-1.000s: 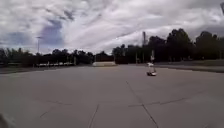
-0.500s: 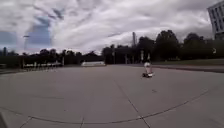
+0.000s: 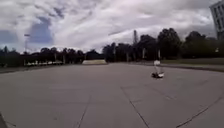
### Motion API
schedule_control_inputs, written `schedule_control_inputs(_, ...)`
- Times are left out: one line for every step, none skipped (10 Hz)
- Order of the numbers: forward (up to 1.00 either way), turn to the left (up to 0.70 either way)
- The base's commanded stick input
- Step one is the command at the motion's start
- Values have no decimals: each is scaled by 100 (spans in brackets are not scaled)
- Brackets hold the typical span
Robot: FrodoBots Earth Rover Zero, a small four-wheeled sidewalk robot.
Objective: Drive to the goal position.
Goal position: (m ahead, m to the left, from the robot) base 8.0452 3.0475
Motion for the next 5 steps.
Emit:
schedule_control_inputs(70,1)
schedule_control_inputs(70,1)
schedule_control_inputs(70,1)
schedule_control_inputs(70,1)
schedule_control_inputs(70,1)
